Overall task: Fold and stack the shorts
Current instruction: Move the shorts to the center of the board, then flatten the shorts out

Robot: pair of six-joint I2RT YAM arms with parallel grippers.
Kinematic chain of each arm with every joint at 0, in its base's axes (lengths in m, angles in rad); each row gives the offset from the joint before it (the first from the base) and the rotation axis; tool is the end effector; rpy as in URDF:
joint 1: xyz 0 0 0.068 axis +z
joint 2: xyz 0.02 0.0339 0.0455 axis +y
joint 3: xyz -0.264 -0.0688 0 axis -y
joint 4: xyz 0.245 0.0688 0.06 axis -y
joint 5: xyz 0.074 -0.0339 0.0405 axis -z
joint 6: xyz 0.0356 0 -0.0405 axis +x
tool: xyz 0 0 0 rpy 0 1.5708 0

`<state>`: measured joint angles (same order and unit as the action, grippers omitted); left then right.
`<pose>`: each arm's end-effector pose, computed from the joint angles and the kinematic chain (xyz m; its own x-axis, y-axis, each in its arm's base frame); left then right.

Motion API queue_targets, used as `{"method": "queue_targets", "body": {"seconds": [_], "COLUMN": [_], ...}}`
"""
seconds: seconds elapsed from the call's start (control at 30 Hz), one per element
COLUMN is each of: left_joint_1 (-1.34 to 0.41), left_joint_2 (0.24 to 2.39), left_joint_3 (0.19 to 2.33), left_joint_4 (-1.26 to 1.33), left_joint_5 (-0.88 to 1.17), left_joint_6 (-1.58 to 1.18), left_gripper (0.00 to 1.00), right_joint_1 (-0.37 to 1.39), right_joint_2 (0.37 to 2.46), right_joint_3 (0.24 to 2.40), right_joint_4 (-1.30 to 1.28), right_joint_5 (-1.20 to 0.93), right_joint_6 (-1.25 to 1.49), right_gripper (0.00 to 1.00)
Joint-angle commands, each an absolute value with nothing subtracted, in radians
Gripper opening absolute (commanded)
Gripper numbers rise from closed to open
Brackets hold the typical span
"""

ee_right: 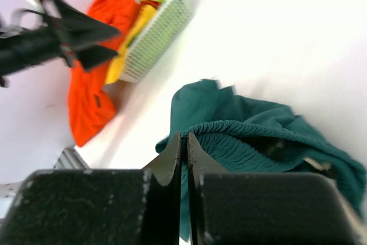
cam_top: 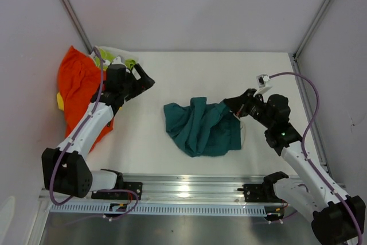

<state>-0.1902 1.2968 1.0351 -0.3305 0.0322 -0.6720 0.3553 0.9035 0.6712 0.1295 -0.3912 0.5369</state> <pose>0.2862 -0.0563 0.3011 -0.5629 -0.5253 -0.6381 -0.1728 0.8298 -0.5306 0.1970 0.0876 0.3119 -0.4290 0.3451 -0.8347 -0.5327 0.6496 0.5424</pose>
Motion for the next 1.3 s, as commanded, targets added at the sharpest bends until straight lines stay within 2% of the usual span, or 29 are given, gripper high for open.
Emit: {"method": "queue_targets", "body": {"seconds": [0.0,0.07,0.27,0.43,0.6,0.9,1.13,1.27], "left_joint_1": [-0.19,-0.212,-0.477,-0.56,-0.592,-0.713,-0.819,-0.891], "left_joint_2": [1.247,1.235,1.166,1.175,1.322,1.623,1.626,1.667], "left_joint_3": [1.118,1.112,1.016,0.937,0.989,1.215,1.255,1.33], "left_joint_4": [-0.276,-0.252,-0.182,-0.072,-0.048,-0.063,-0.012,-0.067], "left_joint_5": [0.165,0.212,0.144,0.147,0.14,0.135,0.146,0.128], "left_joint_6": [-0.669,-0.644,-0.51,-0.463,-0.488,-0.493,-0.365,-0.286], "left_gripper": [0.99,0.99,0.99,0.99,0.99,0.99,0.99,0.99], "right_joint_1": [0.337,0.336,0.327,0.278,0.213,0.19,0.192,0.19], "right_joint_2": [0.867,0.882,0.942,0.94,0.881,0.736,0.749,0.755], "right_joint_3": [0.672,0.699,0.81,0.825,0.747,0.589,0.543,0.52], "right_joint_4": [-0.035,-0.063,-0.193,-0.291,-0.417,-0.474,-0.495,-0.476], "right_joint_5": [-0.35,-0.344,-0.267,-0.209,-0.082,-0.018,0.014,0.032], "right_joint_6": [0.505,0.5,0.502,0.546,0.615,0.667,0.663,0.661], "right_gripper": [0.0,0.0,0.0,0.0,0.0,0.0,0.0,0.0]}}
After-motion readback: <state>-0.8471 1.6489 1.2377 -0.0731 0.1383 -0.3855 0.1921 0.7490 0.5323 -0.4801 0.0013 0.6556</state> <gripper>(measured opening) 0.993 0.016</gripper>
